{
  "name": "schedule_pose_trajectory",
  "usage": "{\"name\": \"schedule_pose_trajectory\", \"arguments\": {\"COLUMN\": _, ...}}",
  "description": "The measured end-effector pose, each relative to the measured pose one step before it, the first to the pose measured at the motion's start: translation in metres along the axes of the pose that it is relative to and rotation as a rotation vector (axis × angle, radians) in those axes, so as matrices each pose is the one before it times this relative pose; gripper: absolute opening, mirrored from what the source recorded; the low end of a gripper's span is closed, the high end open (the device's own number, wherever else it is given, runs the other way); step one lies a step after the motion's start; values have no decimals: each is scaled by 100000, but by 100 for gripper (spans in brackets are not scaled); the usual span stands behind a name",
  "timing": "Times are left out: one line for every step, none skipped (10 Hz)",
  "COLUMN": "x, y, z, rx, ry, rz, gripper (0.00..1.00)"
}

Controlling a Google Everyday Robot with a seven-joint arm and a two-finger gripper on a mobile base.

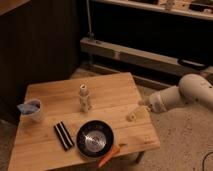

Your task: Place the pepper in the ceramic bowl

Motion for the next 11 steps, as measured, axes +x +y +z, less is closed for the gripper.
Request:
{"name": "schedule_pose_trajectory", "arguments": {"x": 19, "y": 1134, "z": 381, "rx": -13026, "ry": -1416, "rz": -15788, "gripper": 80}}
{"name": "schedule_pose_trajectory", "arguments": {"x": -156, "y": 786, "z": 263, "rx": -8972, "ry": -1313, "rz": -10419, "gripper": 80}}
{"name": "schedule_pose_trajectory", "arguments": {"x": 101, "y": 460, "z": -63, "rx": -4873, "ry": -1359, "rz": -6124, "gripper": 80}}
{"name": "schedule_pose_trajectory", "arguments": {"x": 96, "y": 617, "z": -62, "rx": -6085, "ry": -1995, "rz": -7714, "gripper": 80}}
{"name": "schedule_pose_trajectory", "arguments": {"x": -100, "y": 138, "z": 104, "rx": -2706, "ry": -953, "rz": -3486, "gripper": 80}}
{"name": "schedule_pose_trajectory", "arguments": {"x": 16, "y": 63, "z": -5, "rx": -675, "ry": -291, "rz": -918, "gripper": 80}}
{"name": "schedule_pose_trajectory", "arguments": {"x": -29, "y": 89, "z": -3, "rx": -19, "ry": 151, "rz": 138, "gripper": 80}}
{"name": "schedule_pose_trajectory", "arguments": {"x": -155, "y": -21, "z": 139, "rx": 456, "ry": 577, "rz": -1007, "gripper": 80}}
{"name": "schedule_pose_trajectory", "arguments": {"x": -495, "y": 231, "z": 241, "rx": 1297, "ry": 2577, "rz": -3235, "gripper": 80}}
{"name": "schedule_pose_trajectory", "arguments": {"x": -638, "y": 808, "z": 305, "rx": 1216, "ry": 2464, "rz": -3547, "gripper": 80}}
{"name": "schedule_pose_trajectory", "arguments": {"x": -371, "y": 662, "z": 73, "rx": 1297, "ry": 2088, "rz": -1455, "gripper": 80}}
